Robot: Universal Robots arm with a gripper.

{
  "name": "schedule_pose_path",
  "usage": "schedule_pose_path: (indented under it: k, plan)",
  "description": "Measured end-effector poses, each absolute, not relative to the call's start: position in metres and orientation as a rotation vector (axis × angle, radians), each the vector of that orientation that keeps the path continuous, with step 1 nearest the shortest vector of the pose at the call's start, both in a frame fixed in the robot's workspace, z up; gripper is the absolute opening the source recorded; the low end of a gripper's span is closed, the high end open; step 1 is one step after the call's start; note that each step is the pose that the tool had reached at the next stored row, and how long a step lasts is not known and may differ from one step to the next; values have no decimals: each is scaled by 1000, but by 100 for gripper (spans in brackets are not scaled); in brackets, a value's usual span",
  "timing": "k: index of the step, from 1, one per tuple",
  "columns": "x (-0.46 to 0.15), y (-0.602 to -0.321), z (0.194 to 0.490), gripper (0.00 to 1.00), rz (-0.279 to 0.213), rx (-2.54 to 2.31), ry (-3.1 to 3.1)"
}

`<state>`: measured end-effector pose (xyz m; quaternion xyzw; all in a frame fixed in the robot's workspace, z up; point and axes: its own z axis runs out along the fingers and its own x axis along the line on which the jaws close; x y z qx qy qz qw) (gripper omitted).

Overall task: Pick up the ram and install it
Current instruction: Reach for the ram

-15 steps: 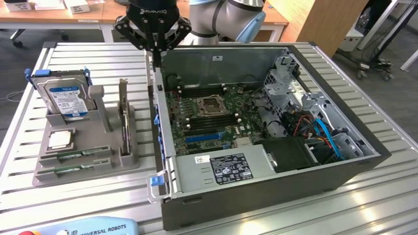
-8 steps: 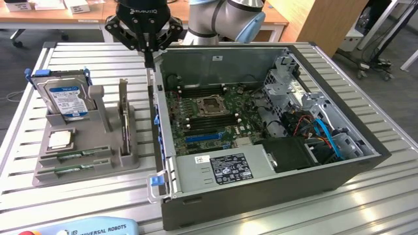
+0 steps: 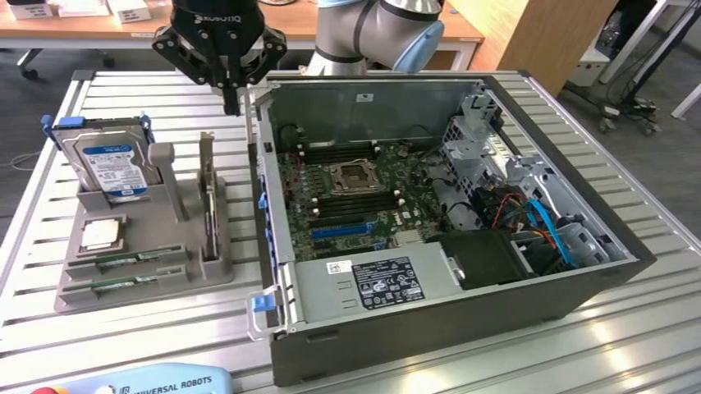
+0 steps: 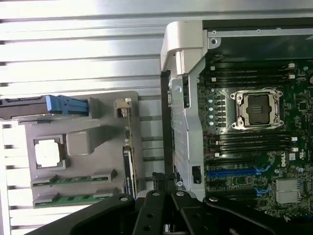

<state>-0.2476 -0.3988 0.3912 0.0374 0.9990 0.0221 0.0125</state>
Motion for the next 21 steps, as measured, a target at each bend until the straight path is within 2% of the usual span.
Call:
schedule_pose_path:
  k: [21]
  plan:
    - [-296, -399, 390, 10, 69, 116, 3114]
